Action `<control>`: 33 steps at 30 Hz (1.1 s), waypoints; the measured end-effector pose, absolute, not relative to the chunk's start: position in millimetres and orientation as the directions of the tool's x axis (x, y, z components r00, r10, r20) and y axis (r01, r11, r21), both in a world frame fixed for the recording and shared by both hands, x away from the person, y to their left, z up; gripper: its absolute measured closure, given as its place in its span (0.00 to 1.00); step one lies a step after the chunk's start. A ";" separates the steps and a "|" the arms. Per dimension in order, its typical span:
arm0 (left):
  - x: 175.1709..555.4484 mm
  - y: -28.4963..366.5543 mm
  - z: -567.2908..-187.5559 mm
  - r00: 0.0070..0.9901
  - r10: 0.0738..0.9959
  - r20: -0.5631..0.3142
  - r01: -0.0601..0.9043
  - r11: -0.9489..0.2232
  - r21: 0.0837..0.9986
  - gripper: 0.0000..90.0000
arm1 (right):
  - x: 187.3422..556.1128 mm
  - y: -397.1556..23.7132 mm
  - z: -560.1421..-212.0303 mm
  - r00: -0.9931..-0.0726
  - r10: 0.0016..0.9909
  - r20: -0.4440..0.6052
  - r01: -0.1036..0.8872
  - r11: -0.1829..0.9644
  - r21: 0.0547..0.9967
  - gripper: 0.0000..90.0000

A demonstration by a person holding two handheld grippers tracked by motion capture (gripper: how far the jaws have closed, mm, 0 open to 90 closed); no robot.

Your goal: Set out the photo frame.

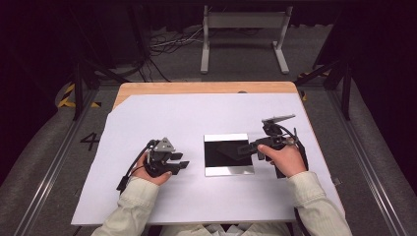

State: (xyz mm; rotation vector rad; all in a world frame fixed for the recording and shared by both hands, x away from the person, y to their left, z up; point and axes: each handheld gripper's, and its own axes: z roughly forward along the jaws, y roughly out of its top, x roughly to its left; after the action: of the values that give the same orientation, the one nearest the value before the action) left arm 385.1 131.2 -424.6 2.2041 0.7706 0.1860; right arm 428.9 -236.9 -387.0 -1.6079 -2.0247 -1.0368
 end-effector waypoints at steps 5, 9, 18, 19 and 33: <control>385.1 131.2 -424.7 0.805 0.582 -0.109 0.469 -0.513 0.719 0.64 | 429.8 -236.3 -388.7 -0.289 0.673 0.681 0.945 0.085 0.317 0.62; 385.1 131.2 -424.8 0.805 0.583 -0.109 0.469 -0.514 0.718 0.64 | 428.9 -236.0 -387.7 -0.307 0.687 0.659 0.939 0.106 0.328 0.69; 385.0 130.4 -425.5 0.806 0.583 -0.105 0.468 -0.518 0.716 0.64 | 425.5 -234.5 -383.2 -0.344 0.671 0.656 0.924 0.116 0.365 0.73; 384.8 130.1 -425.5 0.806 0.582 -0.107 0.469 -0.518 0.715 0.64 | 424.7 -234.0 -381.8 -0.355 0.672 0.650 0.920 0.125 0.373 0.74; 384.5 129.6 -425.7 0.807 0.581 -0.104 0.468 -0.521 0.714 0.64 | 411.7 -231.7 -367.8 -0.487 0.627 0.608 0.864 0.243 0.441 0.85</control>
State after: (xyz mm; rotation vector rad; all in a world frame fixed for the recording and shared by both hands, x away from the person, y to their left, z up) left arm 384.5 129.6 -425.7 2.2139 0.7686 0.1881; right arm 411.7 -231.7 -367.8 -1.3820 -2.2150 -1.0943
